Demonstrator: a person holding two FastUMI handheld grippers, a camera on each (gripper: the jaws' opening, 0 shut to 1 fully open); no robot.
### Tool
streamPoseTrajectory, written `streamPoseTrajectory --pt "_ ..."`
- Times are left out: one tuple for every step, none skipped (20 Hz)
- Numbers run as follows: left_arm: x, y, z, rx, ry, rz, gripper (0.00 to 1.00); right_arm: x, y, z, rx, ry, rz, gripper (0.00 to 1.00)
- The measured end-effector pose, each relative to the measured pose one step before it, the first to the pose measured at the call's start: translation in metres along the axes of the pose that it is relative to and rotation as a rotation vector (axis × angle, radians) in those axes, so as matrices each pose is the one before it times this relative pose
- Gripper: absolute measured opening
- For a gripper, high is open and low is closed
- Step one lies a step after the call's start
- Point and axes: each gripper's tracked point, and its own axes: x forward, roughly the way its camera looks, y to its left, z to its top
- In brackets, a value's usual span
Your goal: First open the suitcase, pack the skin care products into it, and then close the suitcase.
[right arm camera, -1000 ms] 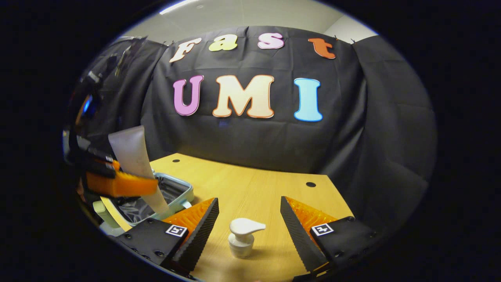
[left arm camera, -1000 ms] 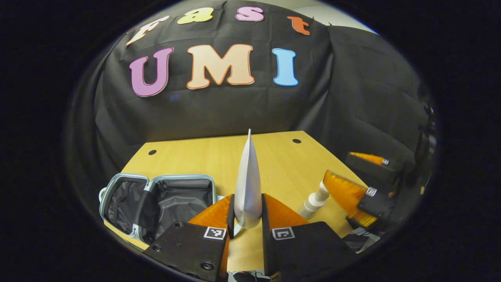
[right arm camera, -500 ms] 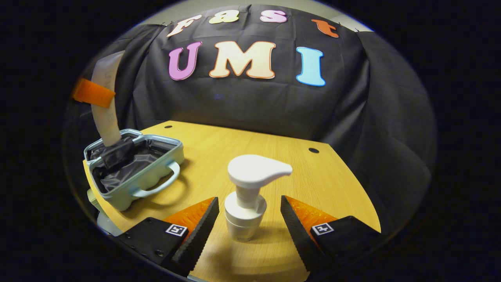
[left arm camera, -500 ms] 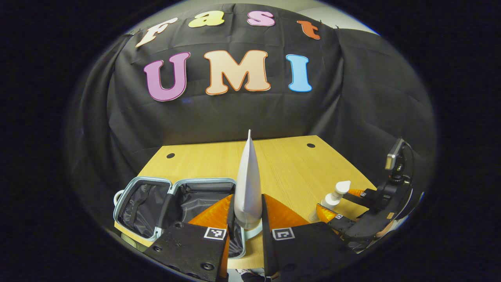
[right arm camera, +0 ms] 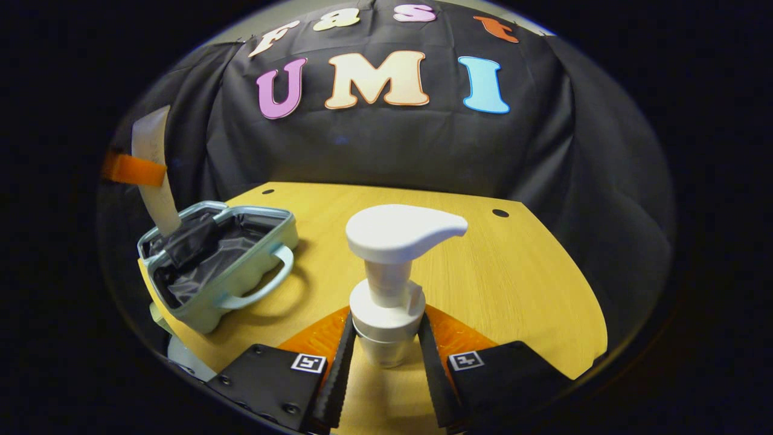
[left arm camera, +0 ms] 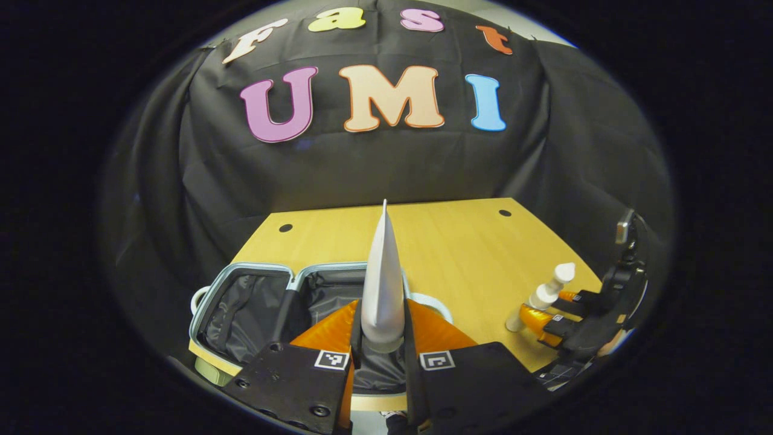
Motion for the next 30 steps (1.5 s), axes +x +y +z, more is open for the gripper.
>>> streamPoseTrajectory --pt "0.00467 0.01004 -0.00348 0.00366 0.01650 0.01001 0.28 -0.00469 0.00681 0.01025 0.00947 -0.01727 0.00959 0.58" --pt "0.00523 0.00949 -0.00684 0.00483 0.02518 0.01296 0.28 -0.00339 0.00682 0.01167 0.00524 -0.01630 0.00900 0.58" --pt "0.00515 0.00902 -0.00809 0.00329 0.03342 0.00994 0.28 -0.00299 0.00705 0.00954 0.00340 -0.01363 0.00947 0.58" --pt "0.00661 0.00829 -0.00781 0.00051 0.03293 0.00980 0.28 -0.00299 0.00749 0.00977 0.00317 -0.01192 0.00932 0.59" --pt "0.00775 0.00722 -0.00874 0.00076 0.03210 0.00365 0.28 -0.00266 0.00836 0.00931 0.00350 -0.01196 0.00950 0.58" --pt "0.00804 0.00616 -0.00831 0.00307 0.03457 0.00256 0.28 -0.00274 0.00748 0.01017 0.00479 -0.01543 0.00778 0.59" --pt "0.00666 0.00580 -0.00875 0.00481 0.03385 0.00288 0.28 -0.00300 0.00726 0.00766 0.00474 -0.01335 0.00695 0.59" --pt "0.00690 0.00402 -0.00939 0.00455 0.03818 -0.00028 0.28 -0.00252 0.00647 0.00605 0.00235 -0.00866 0.00406 0.59" --pt "0.00842 0.00187 -0.00686 0.00519 0.02817 -0.01077 0.28 -0.00139 0.00702 0.00353 -0.00088 -0.00818 0.00320 0.59" --pt "0.00848 0.00170 -0.01105 0.00550 0.04558 -0.00936 0.28 -0.00160 0.00562 0.00189 -0.00338 -0.00289 0.00096 0.59" --pt "0.00801 0.00151 -0.00754 0.00811 0.03610 -0.00672 0.28 -0.00240 0.00539 -0.00053 -0.00375 0.00093 0.00202 0.59" --pt "0.00777 0.00146 -0.00559 0.00080 0.02557 -0.00550 0.29 -0.00212 0.00539 -0.00067 -0.00039 0.00565 0.00338 0.59" --pt "0.00841 0.00030 -0.00418 0.00113 0.02367 -0.01022 0.26 -0.00208 0.00484 -0.00097 0.00088 0.00337 0.00203 0.59" --pt "0.00622 0.00058 -0.00214 -0.00022 0.01128 -0.00499 0.28 -0.00226 0.00357 -0.00042 0.00025 0.00229 0.00229 0.59" --pt "0.00572 0.00100 -0.00283 0.00070 0.01512 -0.00498 0.28 -0.00176 0.00308 -0.00057 -0.00098 0.00348 -0.00029 0.59" --pt "0.00498 0.00036 -0.00033 0.00105 0.00437 -0.00681 0.29 -0.00168 0.00248 0.00018 0.00102 0.00359 -0.00093 0.59" --pt "0.00307 0.00056 0.00059 0.00211 0.01138 -0.00160 0.28 -0.00107 0.00201 0.00081 0.00288 0.00178 -0.00125 0.59" --pt "0.00316 0.00036 0.00624 0.00973 -0.02517 -0.00653 0.29 -0.00137 0.00183 0.00128 0.00078 0.00045 -0.00204 0.59" --pt "0.00318 0.00041 0.00245 0.00461 0.00015 -0.00477 0.29 -0.00081 0.00247 0.00049 -0.00052 0.00120 0.00017 0.59" --pt "0.00237 0.00147 0.00153 0.00117 -0.00123 -0.00126 0.26 -0.00062 0.00270 0.00311 0.00037 -0.00087 0.00127 0.59" --pt "0.00449 0.00009 0.00480 -0.00010 -0.01373 -0.00240 0.29 0.00047 0.00434 0.00322 0.00027 -0.00082 0.00551 0.59" --pt "0.00530 0.00349 0.00214 -0.00001 -0.00706 0.00765 0.29 0.00101 0.00535 0.00444 0.00101 -0.00194 0.00864 0.59" --pt "0.00516 0.00307 0.00064 -0.00602 0.00207 0.00858 0.36 0.00084 0.00557 0.00293 -0.00107 -0.00431 0.00740 0.59" --pt "0.00574 -0.00060 -0.00160 -0.01003 0.00280 -0.00767 0.37 0.00194 0.00634 0.00332 -0.00246 -0.00344 0.00981 0.59" --pt "0.00224 0.00007 -0.00115 -0.00579 0.00606 -0.00661 0.48 0.00343 0.00715 0.00133 -0.00238 0.00217 0.01250 0.59" --pt "0.00081 0.00142 0.00069 -0.00111 -0.00571 -0.00452 0.50 0.00283 0.00649 0.00102 -0.00119 0.00287 0.01095 0.59" --pt "-0.00198 0.00264 0.00357 0.00565 -0.01794 0.00478 0.57 0.00264 0.00603 -0.00085 0.00103 0.00604 0.01075 0.59" --pt "-0.00417 0.00201 0.00691 0.00770 -0.03065 0.00045 0.60 0.00347 0.00738 -0.00062 0.00233 0.00863 0.01321 0.59" --pt "-0.00682 -0.00020 0.00798 0.00054 -0.03254 -0.00519 0.71 0.00420 0.00774 -0.00134 0.00219 0.00817 0.01151 0.59" --pt "-0.00801 0.00078 0.00872 -0.00452 -0.03514 -0.00817 0.73 0.00437 0.00706 -0.00074 0.00011 0.00968 0.01228 0.59"
